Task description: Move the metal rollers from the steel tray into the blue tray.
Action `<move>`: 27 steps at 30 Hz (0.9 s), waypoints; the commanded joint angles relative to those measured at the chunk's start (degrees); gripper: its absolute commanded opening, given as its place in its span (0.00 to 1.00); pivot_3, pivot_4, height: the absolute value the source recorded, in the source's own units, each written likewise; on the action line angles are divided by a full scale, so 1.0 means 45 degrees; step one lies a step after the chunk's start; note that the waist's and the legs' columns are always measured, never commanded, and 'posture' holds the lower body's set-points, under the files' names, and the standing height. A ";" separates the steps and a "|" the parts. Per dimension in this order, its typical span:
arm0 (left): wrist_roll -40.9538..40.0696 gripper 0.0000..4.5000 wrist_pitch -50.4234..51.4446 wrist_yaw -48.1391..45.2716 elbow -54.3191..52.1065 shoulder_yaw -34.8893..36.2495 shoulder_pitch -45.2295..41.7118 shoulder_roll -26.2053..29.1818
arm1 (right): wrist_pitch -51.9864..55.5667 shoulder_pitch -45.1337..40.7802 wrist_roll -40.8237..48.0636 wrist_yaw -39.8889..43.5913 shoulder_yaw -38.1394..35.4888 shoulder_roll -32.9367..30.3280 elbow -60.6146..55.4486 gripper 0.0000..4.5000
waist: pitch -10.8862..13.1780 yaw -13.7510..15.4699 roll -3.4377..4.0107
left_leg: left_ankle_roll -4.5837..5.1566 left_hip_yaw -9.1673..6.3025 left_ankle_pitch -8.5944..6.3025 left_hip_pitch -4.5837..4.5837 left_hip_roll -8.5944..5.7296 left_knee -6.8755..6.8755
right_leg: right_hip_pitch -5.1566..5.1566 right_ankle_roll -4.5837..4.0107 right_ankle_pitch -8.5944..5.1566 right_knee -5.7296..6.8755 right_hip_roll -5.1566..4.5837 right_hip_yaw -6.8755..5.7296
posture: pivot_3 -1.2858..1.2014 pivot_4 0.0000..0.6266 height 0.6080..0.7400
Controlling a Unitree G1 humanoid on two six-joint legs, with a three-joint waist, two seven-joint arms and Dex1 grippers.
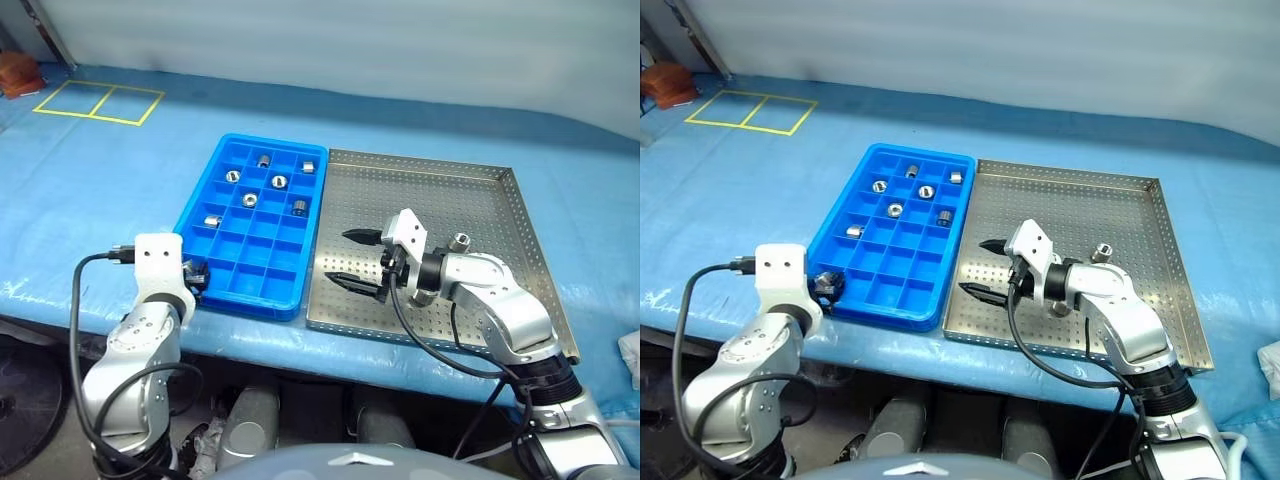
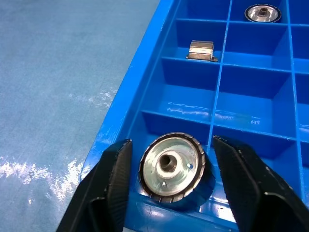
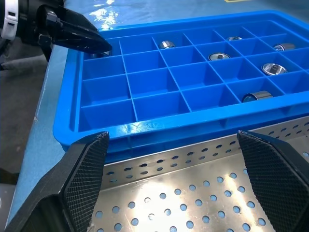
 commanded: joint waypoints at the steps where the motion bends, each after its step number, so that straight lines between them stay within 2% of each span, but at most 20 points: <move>1: -0.0004 0.73 -0.0888 -0.0008 -0.0099 0.0069 -0.0471 -0.0136 | -0.0283 -0.0035 0.0052 -0.0050 -0.0293 -0.0074 -0.0541 1.00 | 0.0000 0.0003 0.0000 | 0.0000 0.0000 0.0000 0.0001 0.0000 -0.0001 | 0.0000 0.0000 0.0000 0.0000 0.0000 -0.0001 | 0.64 0.24 1.00; 7: -0.1767 0.73 -0.3064 -0.2018 0.0487 -0.1019 -0.1420 -0.0453 | -0.0212 0.0353 0.0112 -0.0327 -0.0585 -0.0155 -0.1055 1.00 | 0.0000 -0.0019 0.0001 | -0.0001 0.0003 0.0000 -0.0011 -0.0001 -0.0005 | -0.0005 -0.0001 0.0000 -0.0010 -0.0001 -0.0001 | 0.62 0.24 1.00; 11: -0.2521 0.73 -0.4266 -0.3206 0.2082 -0.1925 -0.2202 -0.0402 | -0.0111 0.0872 0.0005 -0.0864 -0.0944 -0.0281 -0.1549 1.00 | 0.0000 -0.0177 0.0001 | -0.0001 0.0010 0.0000 -0.0012 -0.0002 0.0001 | -0.0002 0.0001 0.0001 -0.0019 -0.0004 0.0001 | 0.60 0.24 1.00; 12: -0.2595 0.73 -0.4579 -0.3520 0.2637 -0.2263 -0.2406 -0.0304 | 0.0046 0.1018 -0.0259 -0.1222 -0.1001 -0.0383 -0.1696 1.00 | -0.0001 -0.0224 0.0002 | -0.0001 0.0013 0.0000 -0.0012 -0.0002 0.0001 | -0.0002 0.0001 0.0001 -0.0022 -0.0004 0.0002 | 0.59 0.24 1.00; 13: -0.2657 0.73 -0.4895 -0.3991 0.3520 -0.2824 -0.2779 -0.0229 | 0.0422 0.1221 -0.1440 -0.1996 -0.0834 -0.0928 -0.1773 1.00 | -0.0003 -0.0278 0.0005 | -0.0001 0.0017 -0.0001 -0.0012 -0.0002 0.0000 | -0.0002 0.0001 0.0001 -0.0023 -0.0004 0.0004 | 0.58 0.24 1.00; 15: -0.2638 0.73 -0.5471 -0.4760 0.4788 -0.3747 -0.3315 0.0025 | 0.1027 0.1600 -0.2947 -0.3028 -0.0659 -0.1688 -0.2023 1.00 | -0.0004 -0.0353 0.0008 | -0.0001 0.0020 0.0000 -0.0017 -0.0008 0.0005 | -0.0007 0.0001 0.0001 -0.0027 -0.0008 0.0005 | 0.56 0.24 1.00; 19: -0.2217 0.73 -0.6886 -0.6161 0.7677 -0.5614 -0.4805 0.0330 | 0.1568 0.2980 -0.2886 -0.3418 -0.1891 -0.2300 -0.3511 1.00 | -0.0006 -0.0679 0.0011 | 0.0005 0.0029 -0.0004 -0.0039 -0.0009 0.0003 | -0.0017 0.0003 0.0002 -0.0051 -0.0011 0.0010 | 0.53 0.24 1.00; 22: -0.2101 0.73 -0.7758 -0.6763 0.9279 -0.6117 -0.5530 0.0181 | 0.1934 0.3679 -0.2809 -0.3590 -0.2403 -0.2438 -0.4454 1.00 | -0.0010 -0.1255 0.0017 | 0.0022 0.0031 -0.0015 -0.0053 -0.0007 -0.0003 | -0.0020 0.0011 0.0006 -0.0076 -0.0009 0.0015 | 0.51 0.24 1.00; 27: -0.1525 0.73 -0.8828 -0.7091 1.1438 -0.6724 -0.6451 -0.0098 | 0.2318 0.4522 -0.2757 -0.3884 -0.2822 -0.2252 -0.5332 1.00 | -0.0011 -0.1828 0.0020 | 0.0030 0.0033 -0.0020 -0.0037 -0.0005 -0.0001 | -0.0010 0.0020 0.0010 -0.0074 -0.0005 0.0018 | 0.49 0.24 1.00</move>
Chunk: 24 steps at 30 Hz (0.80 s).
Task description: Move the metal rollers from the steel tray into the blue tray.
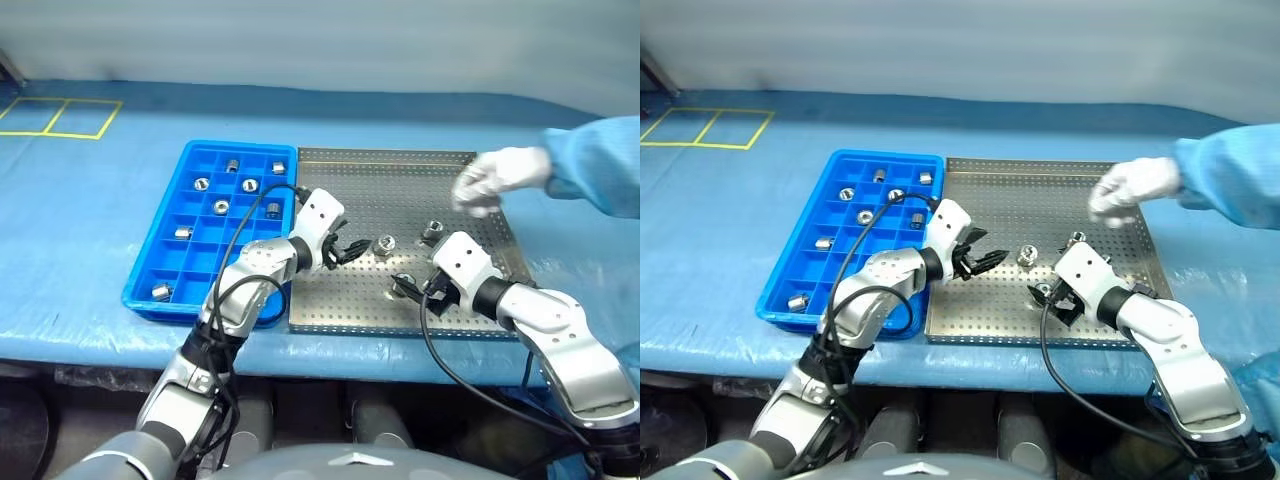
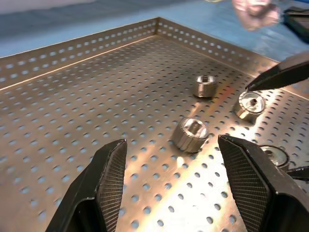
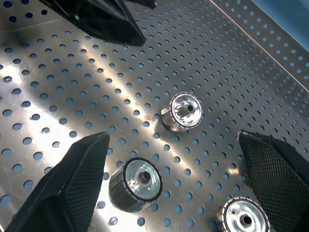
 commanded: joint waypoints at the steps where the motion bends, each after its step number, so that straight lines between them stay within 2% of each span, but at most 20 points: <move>1: 0.0207 0.73 -0.0780 -0.0295 0.0821 -0.0169 -0.0502 -0.0278 | 0.0236 0.0293 0.0044 -0.0296 -0.0477 0.0114 -0.0782 1.00 | 0.0000 -0.0181 0.0000 | 0.0000 0.0001 0.0000 0.0002 0.0000 0.0002 | 0.0002 0.0003 0.0002 0.0001 0.0000 0.0003 | 0.49 0.24 1.00; 10: 0.1039 0.73 -0.1600 -0.0322 0.2404 -0.0664 -0.0674 -0.0612 | 0.0308 0.0554 0.0060 -0.0496 -0.0431 0.0280 -0.0925 1.00 | 0.0000 -0.0531 0.0000 | 0.0000 0.0009 0.0000 0.0010 -0.0001 0.0008 | 0.0009 0.0014 0.0008 0.0003 -0.0001 0.0015 | 0.48 0.24 1.00; 24: 0.1294 0.73 -0.1543 -0.0141 0.2200 -0.0334 -0.0468 -0.0668 | 0.0313 0.0189 -0.0087 -0.0435 0.0007 0.0234 -0.0600 1.00 | 0.0000 -0.0539 0.0000 | 0.0000 0.0010 0.0001 0.0017 -0.0001 0.0009 | 0.0010 0.0015 0.0009 0.0015 0.0000 0.0020 | 0.49 0.24 1.00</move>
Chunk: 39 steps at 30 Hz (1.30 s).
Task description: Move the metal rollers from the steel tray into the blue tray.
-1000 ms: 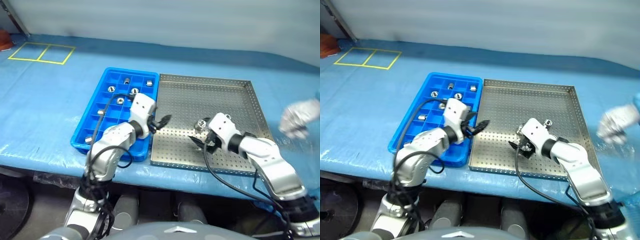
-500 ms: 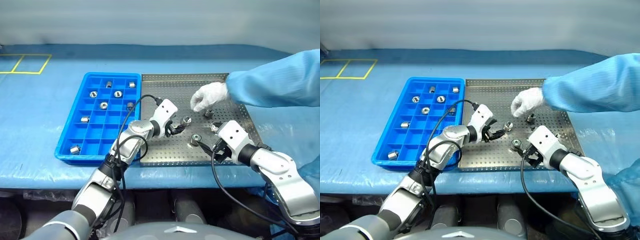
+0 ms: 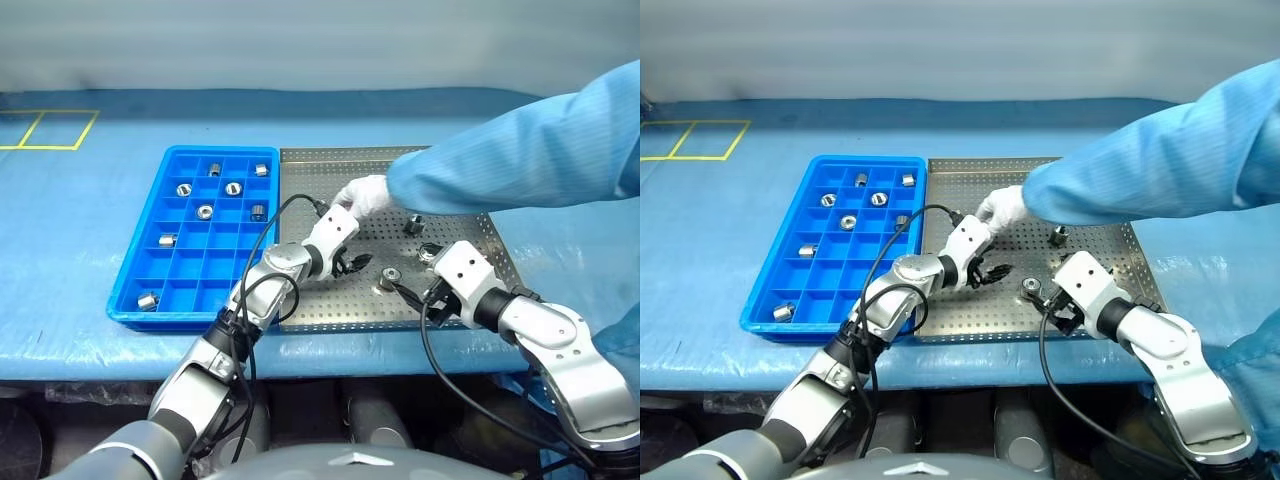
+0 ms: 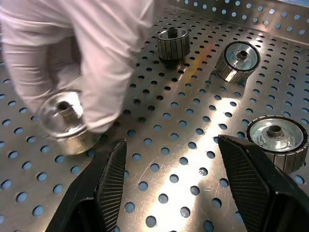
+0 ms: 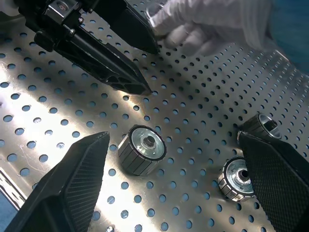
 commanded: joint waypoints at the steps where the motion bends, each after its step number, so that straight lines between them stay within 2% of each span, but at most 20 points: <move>1: 0.0130 0.73 -0.0191 0.0155 -0.0472 0.0230 -0.0044 -0.0042 | -0.0125 -0.0232 -0.0081 -0.0069 -0.0021 0.0000 -0.0060 1.00 | 0.0000 0.0005 0.0000 | 0.0000 0.0000 0.0000 0.0001 0.0000 0.0000 | 0.0001 0.0001 0.0000 0.0000 0.0000 0.0000 | 0.49 0.24 1.00; 12: -0.0638 0.73 -0.0196 -0.0466 -0.1758 0.0779 0.0327 0.0262 | -0.0197 -0.0403 -0.0163 -0.0044 0.0240 0.0084 0.0129 1.00 | 0.0000 0.0056 0.0000 | 0.0000 0.0000 0.0001 0.0008 0.0000 0.0003 | 0.0001 0.0000 0.0000 0.0019 0.0001 0.0003 | 0.50 0.24 1.00; 18: -0.0014 0.73 -0.0446 0.1615 -0.1212 0.2057 -0.0329 0.0049 | -0.0226 -0.0502 -0.0237 -0.0054 0.0342 0.0180 0.0186 1.00 | 0.0001 0.0066 -0.0001 | 0.0003 0.0002 0.0004 0.0020 -0.0001 0.0016 | 0.0002 0.0000 0.0000 0.0055 0.0003 0.0007 | 0.50 0.24 1.00; 21: 0.0772 0.73 0.0128 0.1929 -0.1137 0.1734 -0.0763 0.0631 | -0.0260 -0.0470 -0.0261 -0.0062 0.0350 0.0205 0.0194 1.00 | 0.0001 0.0055 -0.0001 | 0.0002 0.0002 0.0005 0.0025 -0.0002 0.0024 | 0.0003 -0.0001 -0.0001 0.0065 0.0004 0.0010 | 0.50 0.24 1.00; 27: 0.2252 0.73 0.1027 0.0696 -0.0858 -0.0311 -0.1466 0.2051 | -0.0389 -0.0533 -0.0318 -0.0112 0.0496 0.0321 0.0275 1.00 | 0.0000 0.0049 0.0000 | 0.0002 0.0002 0.0004 0.0023 -0.0003 0.0020 | 0.0001 -0.0003 -0.0003 0.0065 0.0006 0.0013 | 0.50 0.24 1.00; 39: 0.2142 0.73 0.2304 -0.0273 -0.0019 -0.0853 -0.1300 0.1952 | -0.0568 -0.0411 -0.0414 -0.0159 0.0561 0.0422 0.0251 1.00 | 0.0000 0.0004 0.0000 | 0.0002 0.0002 0.0005 0.0029 -0.0001 0.0021 | -0.0005 -0.0007 -0.0005 0.0084 0.0009 0.0014 | 0.50 0.24 1.00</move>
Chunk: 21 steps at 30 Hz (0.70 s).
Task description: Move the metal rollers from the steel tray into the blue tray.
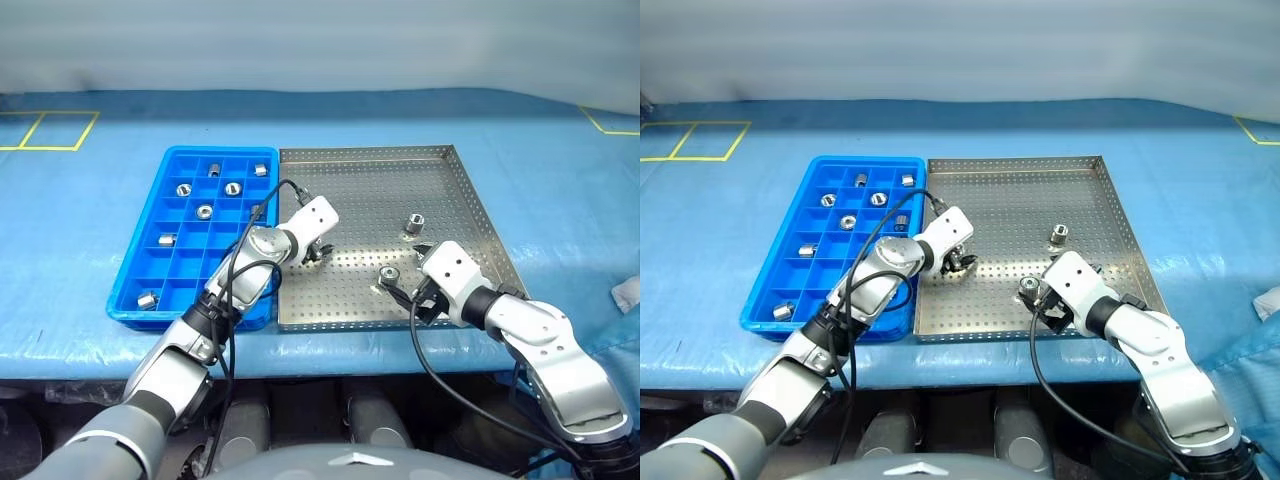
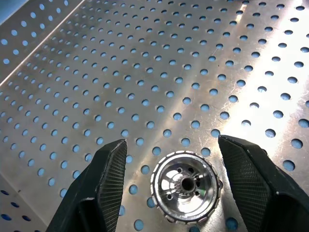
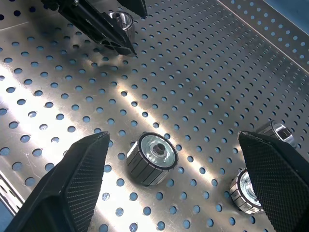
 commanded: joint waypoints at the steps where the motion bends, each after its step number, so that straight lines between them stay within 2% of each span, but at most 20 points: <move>1: 0.0118 0.73 0.0279 -0.0124 0.0332 -0.0053 -0.0166 -0.0128 | -0.0325 -0.0084 -0.0033 -0.0036 -0.0095 0.0051 -0.0151 1.00 | 0.0000 0.0000 0.0000 | 0.0000 0.0001 0.0000 0.0000 0.0000 0.0001 | 0.0000 0.0000 0.0000 0.0000 0.0000 0.0000 | 0.50 0.24 1.00; 3: 0.0136 0.73 0.0310 -0.0095 0.0565 -0.0004 -0.0211 -0.0202 | -0.0347 -0.0167 -0.0054 -0.0053 -0.0060 0.0079 -0.0115 1.00 | 0.0000 0.0008 0.0000 | 0.0000 0.0001 0.0000 0.0005 0.0000 0.0001 | 0.0007 0.0000 0.0000 0.0000 -0.0001 0.0001 | 0.50 0.24 1.00; 4: 0.0129 0.69 0.0309 -0.0097 0.0631 0.0014 -0.0223 -0.0224 | -0.0359 -0.0200 -0.0066 -0.0057 -0.0048 0.0093 -0.0100 1.00 | 0.0000 0.0016 0.0000 | 0.0000 0.0001 0.0000 0.0005 0.0000 0.0002 | 0.0007 0.0000 0.0000 0.0000 -0.0001 0.0001 | 0.50 0.24 1.00; 9: 0.0153 0.39 0.0283 -0.0126 0.0936 0.0066 -0.0216 -0.0294 | -0.0404 -0.0243 -0.0101 -0.0055 -0.0061 0.0100 -0.0070 1.00 | -0.0002 0.0040 0.0002 | 0.0001 0.0001 0.0001 0.0023 0.0000 0.0013 | 0.0029 0.0001 0.0001 0.0002 -0.0002 0.0001 | 0.50 0.24 1.00; 13: 0.0025 0.38 0.0337 -0.0045 0.0832 0.0299 -0.0105 -0.0406 | -0.0452 -0.0205 -0.0136 -0.0068 -0.0047 0.0097 -0.0033 1.00 | -0.0002 0.0028 0.0002 | 0.0009 0.0001 0.0008 0.0029 -0.0001 0.0025 | 0.0038 0.0003 0.0002 0.0004 -0.0003 0.0001 | 0.50 0.24 1.00; 18: -0.1053 0.38 0.0268 -0.0052 0.0142 0.1674 0.0151 -0.0994 | -0.0469 -0.0257 -0.0134 -0.0068 0.0050 0.0147 0.0012 1.00 | -0.0002 0.0028 0.0002 | 0.0011 0.0000 0.0010 0.0024 -0.0001 0.0022 | 0.0033 0.0004 0.0003 0.0007 -0.0003 0.0001 | 0.50 0.24 1.00; 21: -0.3065 0.38 0.0372 -0.0666 -0.1180 0.3452 0.0604 -0.1595 | -0.0505 -0.0289 -0.0018 -0.0003 0.0080 0.0200 -0.0004 1.00 | -0.0002 0.0012 0.0002 | 0.0011 0.0001 0.0010 0.0001 -0.0001 -0.0004 | -0.0002 0.0002 0.0002 0.0005 -0.0002 0.0003 | 0.50 0.24 1.00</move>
